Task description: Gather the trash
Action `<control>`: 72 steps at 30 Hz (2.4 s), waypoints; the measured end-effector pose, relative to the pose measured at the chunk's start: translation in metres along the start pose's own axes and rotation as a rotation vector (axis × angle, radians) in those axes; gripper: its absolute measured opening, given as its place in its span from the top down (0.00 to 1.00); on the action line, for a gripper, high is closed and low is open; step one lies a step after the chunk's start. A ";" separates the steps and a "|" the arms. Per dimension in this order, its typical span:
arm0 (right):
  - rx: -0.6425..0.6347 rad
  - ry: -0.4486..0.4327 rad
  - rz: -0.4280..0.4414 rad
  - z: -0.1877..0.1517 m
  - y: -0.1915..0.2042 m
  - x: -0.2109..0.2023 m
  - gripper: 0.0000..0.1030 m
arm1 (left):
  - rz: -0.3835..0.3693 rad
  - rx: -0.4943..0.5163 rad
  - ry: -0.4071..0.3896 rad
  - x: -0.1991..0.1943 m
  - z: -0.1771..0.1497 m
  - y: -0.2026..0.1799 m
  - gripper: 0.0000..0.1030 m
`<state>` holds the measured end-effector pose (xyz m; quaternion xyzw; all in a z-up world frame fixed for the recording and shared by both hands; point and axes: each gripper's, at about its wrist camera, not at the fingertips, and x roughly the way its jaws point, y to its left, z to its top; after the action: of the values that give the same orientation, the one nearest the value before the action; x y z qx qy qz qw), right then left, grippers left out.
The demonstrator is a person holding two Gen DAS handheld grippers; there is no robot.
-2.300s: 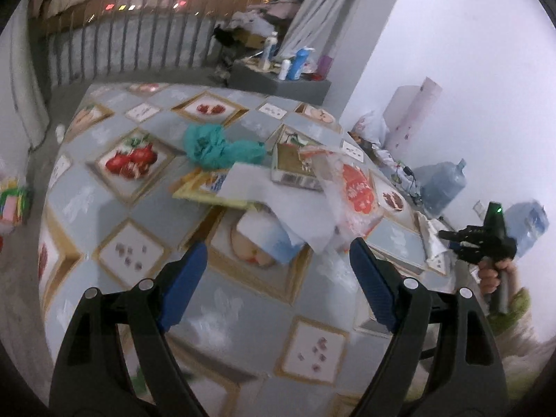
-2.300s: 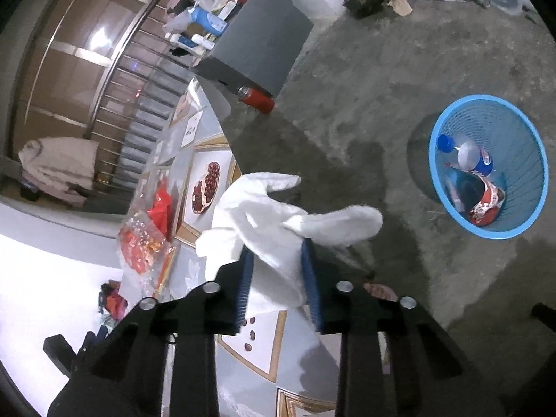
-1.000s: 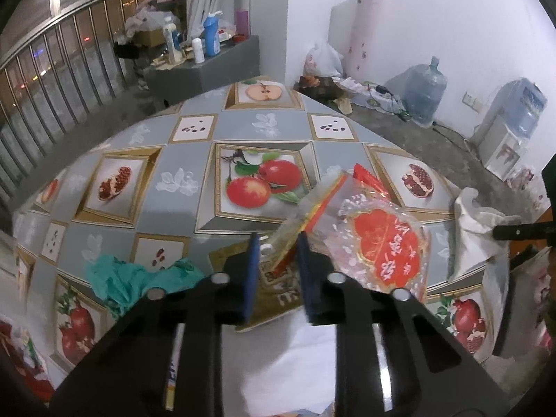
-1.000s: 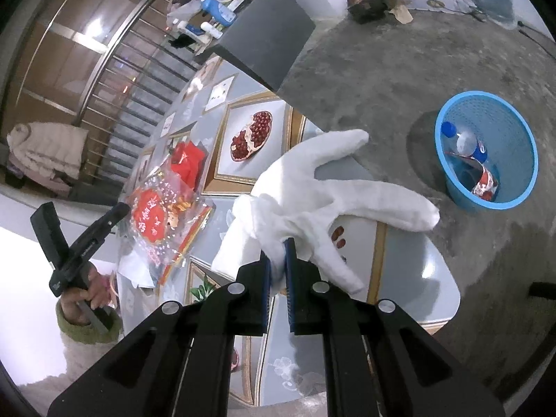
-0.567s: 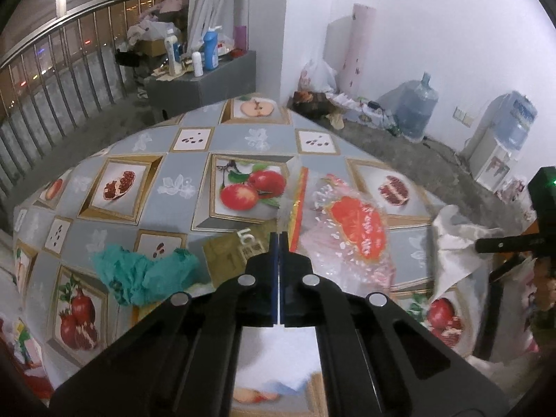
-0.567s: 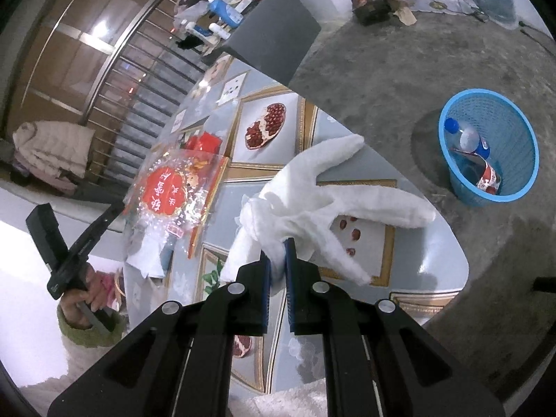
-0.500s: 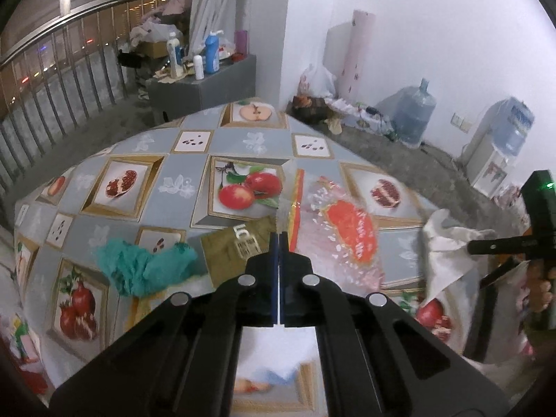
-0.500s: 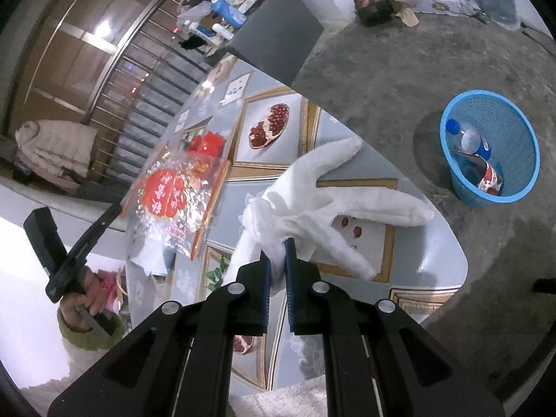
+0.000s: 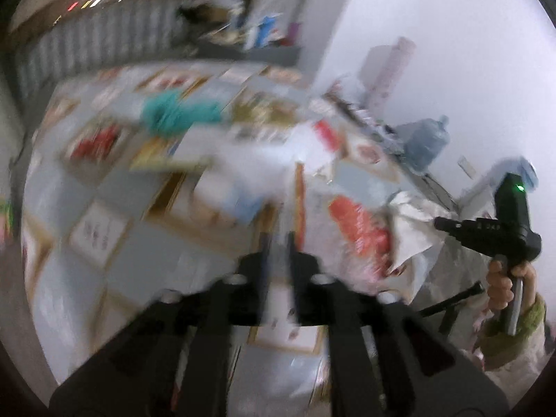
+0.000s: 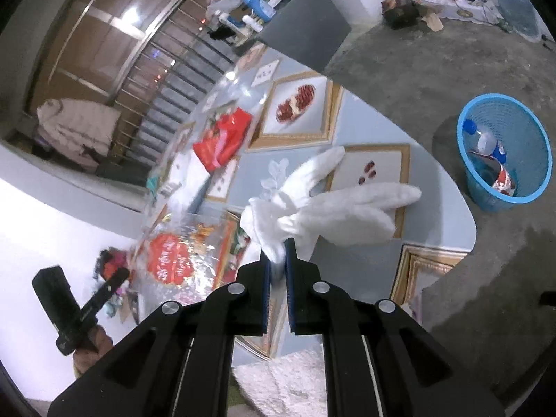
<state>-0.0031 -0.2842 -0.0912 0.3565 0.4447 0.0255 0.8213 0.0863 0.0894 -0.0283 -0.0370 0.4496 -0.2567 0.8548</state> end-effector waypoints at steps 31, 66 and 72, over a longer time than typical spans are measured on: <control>-0.289 -0.069 -0.236 -0.008 0.034 -0.002 0.24 | -0.078 -0.358 0.055 0.023 -0.039 0.071 0.08; -0.220 -0.023 -0.219 0.003 0.017 0.009 0.24 | -0.068 0.167 0.157 0.088 0.017 -0.001 0.68; -0.224 -0.038 -0.242 0.001 0.016 -0.001 0.24 | 0.103 0.352 0.146 0.090 0.005 -0.029 0.71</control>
<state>0.0017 -0.2732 -0.0803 0.2071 0.4631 -0.0311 0.8612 0.1200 0.0209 -0.0838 0.1549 0.4597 -0.2893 0.8253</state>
